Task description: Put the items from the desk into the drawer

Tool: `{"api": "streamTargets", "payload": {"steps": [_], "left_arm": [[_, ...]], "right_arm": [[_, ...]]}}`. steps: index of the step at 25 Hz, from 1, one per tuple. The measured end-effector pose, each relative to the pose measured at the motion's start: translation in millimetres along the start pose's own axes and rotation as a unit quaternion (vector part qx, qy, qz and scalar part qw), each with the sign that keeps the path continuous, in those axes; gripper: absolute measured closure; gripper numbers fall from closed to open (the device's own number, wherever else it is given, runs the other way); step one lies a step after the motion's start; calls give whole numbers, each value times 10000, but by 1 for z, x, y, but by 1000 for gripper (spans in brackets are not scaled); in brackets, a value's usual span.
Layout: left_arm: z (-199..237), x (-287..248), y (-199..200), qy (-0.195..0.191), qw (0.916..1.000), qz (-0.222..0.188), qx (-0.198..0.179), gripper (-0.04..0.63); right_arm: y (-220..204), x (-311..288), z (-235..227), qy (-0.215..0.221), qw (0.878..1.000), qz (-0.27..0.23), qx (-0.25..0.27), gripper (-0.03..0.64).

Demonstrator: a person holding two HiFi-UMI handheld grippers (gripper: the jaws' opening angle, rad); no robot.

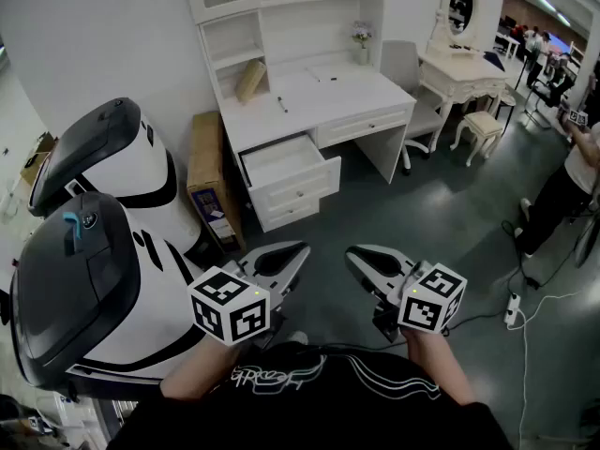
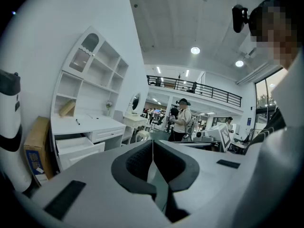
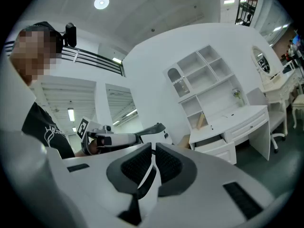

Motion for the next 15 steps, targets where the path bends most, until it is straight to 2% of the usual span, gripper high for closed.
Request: {"api": "streamTargets", "payload": {"steps": [5,9,15], "left_arm": [[-2,0,1,-20,10000,-3,-59,571],[0,-7,2,6,10000,17,-62,571],[35,-30,-9,25,9997,116,223,571]], "right_arm": [[2,0,3,-17,10000,-18,46,560],[5,4,-8,-215,9997,-11,68,560],[-6,-6,-42,-401,9985,-116,-353,558]]}}
Point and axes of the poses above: the fingertips, and each gripper's own axes: x backward along the fingers, z to its left, y out of its top, the point moved 3 cm from there along x, backward along the fingers, and after that the axes turned 1 degree about -y, right-handed, at the moved point
